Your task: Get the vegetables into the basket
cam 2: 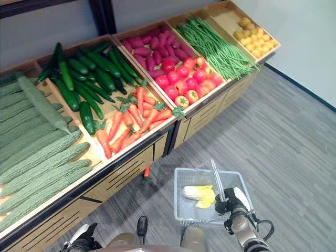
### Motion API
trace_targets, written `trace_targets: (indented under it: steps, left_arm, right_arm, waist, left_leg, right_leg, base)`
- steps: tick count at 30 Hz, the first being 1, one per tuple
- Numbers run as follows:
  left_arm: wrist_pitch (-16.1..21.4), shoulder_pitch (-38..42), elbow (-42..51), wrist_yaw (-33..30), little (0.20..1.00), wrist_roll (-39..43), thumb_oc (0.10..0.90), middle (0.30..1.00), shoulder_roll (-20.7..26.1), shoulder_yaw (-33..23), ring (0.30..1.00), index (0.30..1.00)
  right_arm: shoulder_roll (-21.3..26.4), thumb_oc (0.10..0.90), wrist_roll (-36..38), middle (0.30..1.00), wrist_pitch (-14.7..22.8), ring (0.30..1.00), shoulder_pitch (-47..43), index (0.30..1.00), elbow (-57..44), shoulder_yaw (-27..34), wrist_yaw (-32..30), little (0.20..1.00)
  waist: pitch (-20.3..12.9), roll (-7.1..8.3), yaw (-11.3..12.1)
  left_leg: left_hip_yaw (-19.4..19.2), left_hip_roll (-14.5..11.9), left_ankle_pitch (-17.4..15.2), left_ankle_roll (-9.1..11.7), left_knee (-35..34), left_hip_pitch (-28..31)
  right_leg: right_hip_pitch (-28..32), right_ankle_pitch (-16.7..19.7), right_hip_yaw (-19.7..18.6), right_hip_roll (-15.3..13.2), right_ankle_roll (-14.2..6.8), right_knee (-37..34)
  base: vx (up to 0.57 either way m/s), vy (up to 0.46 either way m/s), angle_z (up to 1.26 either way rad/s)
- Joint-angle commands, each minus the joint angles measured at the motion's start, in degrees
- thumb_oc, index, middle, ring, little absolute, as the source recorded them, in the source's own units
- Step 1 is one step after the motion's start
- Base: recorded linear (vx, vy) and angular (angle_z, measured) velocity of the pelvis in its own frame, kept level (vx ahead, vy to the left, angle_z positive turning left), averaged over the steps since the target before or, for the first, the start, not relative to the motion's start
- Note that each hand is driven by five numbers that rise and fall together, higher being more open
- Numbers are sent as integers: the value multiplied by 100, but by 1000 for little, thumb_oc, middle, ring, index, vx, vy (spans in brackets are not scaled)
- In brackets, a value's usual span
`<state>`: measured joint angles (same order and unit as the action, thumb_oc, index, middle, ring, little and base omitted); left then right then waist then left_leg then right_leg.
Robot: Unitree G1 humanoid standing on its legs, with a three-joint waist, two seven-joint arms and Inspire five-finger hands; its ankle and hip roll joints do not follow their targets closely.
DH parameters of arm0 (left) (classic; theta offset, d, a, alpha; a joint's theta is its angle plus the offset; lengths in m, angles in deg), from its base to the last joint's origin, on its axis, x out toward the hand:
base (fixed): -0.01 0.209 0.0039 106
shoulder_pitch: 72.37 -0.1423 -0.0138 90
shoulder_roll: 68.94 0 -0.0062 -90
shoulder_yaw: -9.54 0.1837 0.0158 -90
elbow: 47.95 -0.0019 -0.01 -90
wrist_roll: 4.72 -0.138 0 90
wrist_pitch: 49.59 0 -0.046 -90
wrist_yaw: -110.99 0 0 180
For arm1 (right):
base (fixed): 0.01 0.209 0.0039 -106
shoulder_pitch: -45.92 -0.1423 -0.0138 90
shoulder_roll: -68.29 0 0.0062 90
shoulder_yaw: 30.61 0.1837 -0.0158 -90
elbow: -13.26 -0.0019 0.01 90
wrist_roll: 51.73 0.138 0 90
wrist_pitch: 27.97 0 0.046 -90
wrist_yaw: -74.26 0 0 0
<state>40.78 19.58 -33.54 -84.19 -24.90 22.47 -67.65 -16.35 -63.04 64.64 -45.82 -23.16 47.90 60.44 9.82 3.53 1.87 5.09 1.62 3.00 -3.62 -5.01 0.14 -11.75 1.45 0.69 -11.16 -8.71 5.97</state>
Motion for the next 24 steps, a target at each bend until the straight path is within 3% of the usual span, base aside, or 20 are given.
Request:
trace_targets:
  steps: [1, 3, 4, 6, 8, 10, 12, 13, 16, 17, 21, 24]
  left_arm:
    - [42, 22, -23, -229, 1000, 142, 900, 1000, 123, -118, 1000, 1000]
    - [37, 40, -36, -257, 1000, 218, 900, 1000, 157, -165, 1000, 1000]
    - [12, 16, -67, -306, 1000, 295, 900, 1000, 169, -244, 1000, 1000]
    - [8, -4, -109, -301, 1000, 348, 900, 1000, 172, -299, 1000, 1000]
    - [-3, -63, -170, -303, 1000, 579, 900, 1000, 87, -424, 1000, 1000]
    - [4, -15, -166, -310, 1000, 558, 900, 1000, 28, -356, 1000, 1000]
    - [-14, 81, -176, -339, 1000, 626, 900, 1000, -69, -329, 1000, 1000]
    - [-26, 45, -167, -335, 1000, 688, 900, 1000, -175, -421, 1000, 1000]
    - [-29, 20, -149, -368, 1000, 725, 900, 1000, -211, -475, 1000, 1000]
    - [-45, -33, -140, -368, 1000, 749, 900, 1000, -281, -524, 1000, 1000]
    - [-35, -131, -116, -345, 1000, 853, 900, 1000, -351, -590, 1000, 1000]
    - [17, -217, -116, -316, 1000, 1130, 900, 1000, -424, -684, 1000, 1000]
  right_arm:
    - [513, 400, 33, 300, 324, 300, -402, 300, -456, 267, -364, 300]
    - [504, 400, 28, 300, 315, 300, -435, 300, -498, 229, -351, 300]
    - [450, 400, 35, 300, 324, 300, -469, 300, -498, 166, -334, 300]
    - [442, 400, 34, 300, 325, 300, -477, 300, -430, 116, -301, 300]
    - [530, 400, 132, 300, 359, 300, -467, 300, -356, 142, -325, 300]
    - [591, 400, 173, 300, 363, 300, -441, 300, -310, 184, -407, 300]
    - [693, 400, 232, 300, 368, 300, -421, 300, -279, 263, -456, 300]
    - [752, 400, 229, 300, 337, 300, -291, 300, -242, 343, -444, 300]
    - [756, 400, 212, 300, 325, 300, -227, 300, -180, 369, -460, 300]
    - [719, 400, 254, 300, 303, 300, -115, 300, -8, 453, -459, 300]
    - [663, 400, 249, 300, 262, 300, -33, 300, 220, 478, -438, 300]
    - [558, 400, 255, 300, 223, 300, -64, 300, 651, 491, -421, 300]
  waist:
    - [-66, -14, -37]
    - [-83, 52, -27]
    - [-177, 164, 40]
    - [-234, 164, 59]
    - [-370, 44, 81]
    - [-379, -43, 34]
    - [-313, -65, -32]
    - [-286, -71, -140]
    - [-277, -80, -151]
    - [-295, -113, -192]
    - [-340, -150, -196]
    - [-398, -197, -166]
  left_leg:
    - [377, -289, -529, 455, 325, 111]
    - [513, -407, -622, 560, 364, 197]
    - [570, -641, -669, 712, 350, 312]
    - [585, -791, -612, 770, 290, 349]
    - [752, -1126, -287, 956, 124, 220]
    - [752, -1284, -19, 1073, 40, 21]
    - [530, -1297, 167, 1051, 69, -199]
    - [-178, -1293, 145, 987, 199, -257]
    - [-455, -1270, 132, 988, 264, -273]
    - [-856, -1189, 85, 968, 362, -262]
    - [-991, -1059, -1, 941, 434, -227]
    - [-916, -943, 79, 895, 53, -141]
  right_leg:
    - [133, 671, -499, -107, -230, -266]
    - [138, 744, -482, -131, -267, -464]
    - [189, 660, -206, -88, -252, -465]
    - [242, 581, -160, 13, -217, -457]
    - [355, 344, 60, 322, -42, -480]
    - [392, 231, 240, 413, 39, -482]
    - [438, 192, 467, 354, 73, -506]
    - [534, 180, 675, 289, 118, -588]
    - [567, 197, 751, 271, 127, -640]
    - [643, 222, 903, 248, 143, -718]
    - [771, 235, 1034, 244, 157, -835]
    - [820, 318, 1117, 224, 102, -873]
  base:
    - [228, -272, 105]
    - [240, -433, 124]
    - [250, -524, 78]
    - [146, -382, 42]
    - [111, -481, 27]
    - [-4, -308, 21]
    - [-59, -182, 74]
    - [-39, -149, 84]
    - [-31, -84, 60]
    - [-6, -62, 50]
    - [20, -10, 37]
    - [60, 97, 25]
